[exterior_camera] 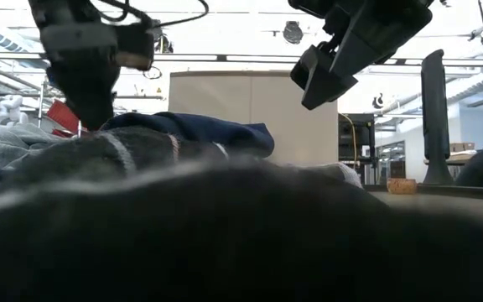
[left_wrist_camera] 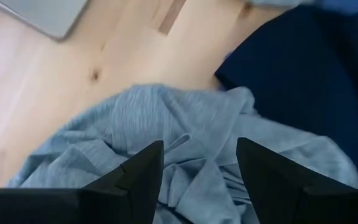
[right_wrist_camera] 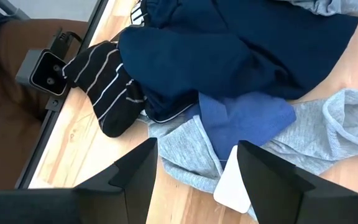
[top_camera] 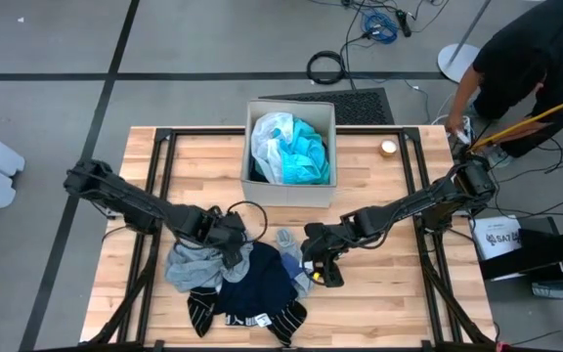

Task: Sort clothes
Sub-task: Put the gray shirt into the laundry bin

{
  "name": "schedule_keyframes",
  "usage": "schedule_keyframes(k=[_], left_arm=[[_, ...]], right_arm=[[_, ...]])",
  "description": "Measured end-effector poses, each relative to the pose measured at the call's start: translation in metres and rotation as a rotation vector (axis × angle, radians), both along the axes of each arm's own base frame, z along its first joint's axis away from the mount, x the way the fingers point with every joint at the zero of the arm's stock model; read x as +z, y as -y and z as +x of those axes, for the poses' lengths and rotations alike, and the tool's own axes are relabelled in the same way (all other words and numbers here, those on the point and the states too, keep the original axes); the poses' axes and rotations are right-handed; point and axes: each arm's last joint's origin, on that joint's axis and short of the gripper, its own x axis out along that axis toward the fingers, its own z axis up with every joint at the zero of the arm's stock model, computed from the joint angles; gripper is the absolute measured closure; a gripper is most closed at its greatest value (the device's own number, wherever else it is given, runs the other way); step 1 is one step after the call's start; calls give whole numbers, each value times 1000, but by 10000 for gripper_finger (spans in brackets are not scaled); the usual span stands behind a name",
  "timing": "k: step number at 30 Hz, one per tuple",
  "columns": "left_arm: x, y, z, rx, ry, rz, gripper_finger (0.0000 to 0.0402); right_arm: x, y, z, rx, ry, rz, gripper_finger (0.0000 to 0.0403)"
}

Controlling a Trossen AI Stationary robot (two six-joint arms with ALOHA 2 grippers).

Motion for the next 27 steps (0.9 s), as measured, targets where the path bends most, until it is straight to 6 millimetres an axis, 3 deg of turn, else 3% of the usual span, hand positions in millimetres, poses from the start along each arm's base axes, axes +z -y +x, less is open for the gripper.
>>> schedule_keyframes(k=[10, 13, 16, 19, 23, 27], left_arm=[[-27, 2, 5, -28, -139, 49, 199], [-27, 2, 5, -46, -150, 59, 237], [-27, 1, 4, -48, -150, 87, 308], [-23, 0, 4, -70, -133, 125, 382], [-5, -1, 6, -68, -101, 163, 386], [25, 2, 9, -110, -31, 175, 392]], right_arm=[[0, 0, 0, 4, 1, -3, 193], [0, 0, 0, 16, 7, -12, 193], [0, 0, 0, 18, 8, -13, 193], [0, 0, 0, 18, 7, -14, 193], [0, 0, 0, 18, 7, -14, 193], [0, 0, 0, 18, 6, -14, 193]])
